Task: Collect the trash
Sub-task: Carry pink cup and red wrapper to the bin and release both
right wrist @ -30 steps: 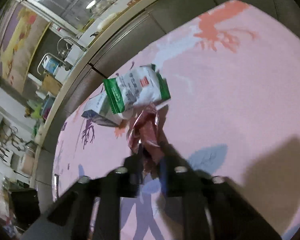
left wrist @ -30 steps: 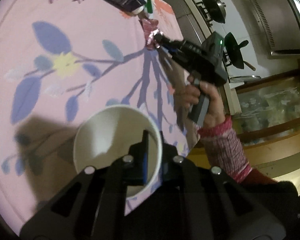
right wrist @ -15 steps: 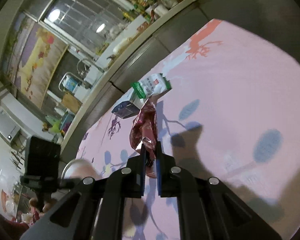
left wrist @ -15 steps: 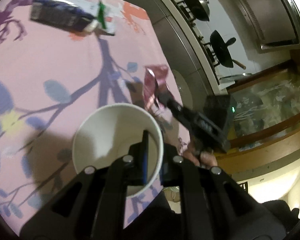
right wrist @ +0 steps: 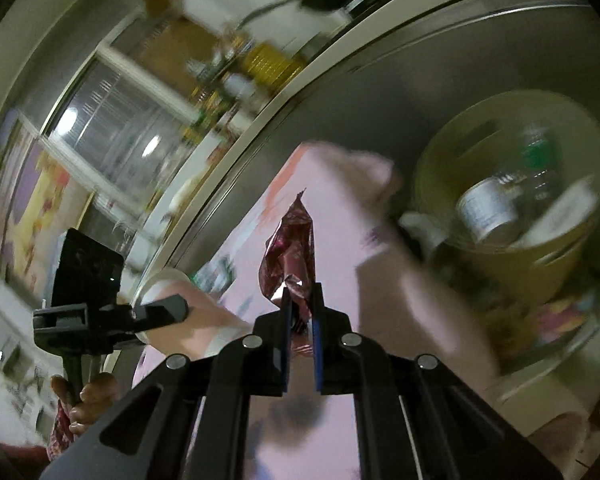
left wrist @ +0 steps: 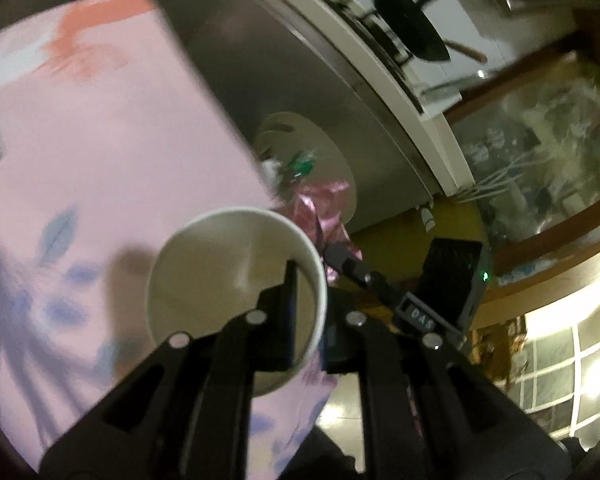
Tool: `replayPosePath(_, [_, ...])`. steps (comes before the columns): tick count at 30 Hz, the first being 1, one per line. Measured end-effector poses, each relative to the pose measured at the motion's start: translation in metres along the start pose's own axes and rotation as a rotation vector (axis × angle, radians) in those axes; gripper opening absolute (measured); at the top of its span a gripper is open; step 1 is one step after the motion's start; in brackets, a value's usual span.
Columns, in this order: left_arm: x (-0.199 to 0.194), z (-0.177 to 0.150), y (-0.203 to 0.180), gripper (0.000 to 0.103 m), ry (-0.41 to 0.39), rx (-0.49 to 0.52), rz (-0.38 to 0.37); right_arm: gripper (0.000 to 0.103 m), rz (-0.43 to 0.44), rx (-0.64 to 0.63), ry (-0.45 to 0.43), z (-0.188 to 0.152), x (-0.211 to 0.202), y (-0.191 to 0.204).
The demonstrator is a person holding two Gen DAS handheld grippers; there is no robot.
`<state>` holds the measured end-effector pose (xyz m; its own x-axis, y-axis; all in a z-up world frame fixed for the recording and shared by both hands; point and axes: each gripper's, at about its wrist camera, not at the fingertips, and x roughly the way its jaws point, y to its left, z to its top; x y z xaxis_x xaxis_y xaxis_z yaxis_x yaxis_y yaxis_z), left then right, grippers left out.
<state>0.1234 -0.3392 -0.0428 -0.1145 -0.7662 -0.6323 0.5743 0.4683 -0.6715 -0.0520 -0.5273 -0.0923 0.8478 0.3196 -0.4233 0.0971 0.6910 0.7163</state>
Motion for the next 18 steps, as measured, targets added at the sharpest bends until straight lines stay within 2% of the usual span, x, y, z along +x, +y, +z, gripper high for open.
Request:
replayPosePath(3, [0.039,0.036,-0.026,0.008,0.026,0.062,0.009,0.006,-0.057,0.031,-0.071,0.019,-0.016,-0.026])
replayPosePath(7, [0.094,0.077,-0.058,0.008,0.057,0.127,0.035,0.006,-0.124,0.074,-0.122,0.038,-0.022,-0.060])
replayPosePath(11, [0.141,0.100,-0.071,0.008,0.086,0.160,0.073,0.006,-0.176,0.101,-0.148,0.057,-0.019,-0.088])
replayPosePath(16, [0.181,0.109,-0.068,0.009,0.107,0.175,0.139,0.007,-0.211,0.105,-0.135,0.066,-0.009,-0.108])
replayPosePath(18, [0.196,0.111,-0.065,0.026,0.122,0.172,0.174,0.010,-0.239,0.114,-0.129,0.067,-0.002,-0.113])
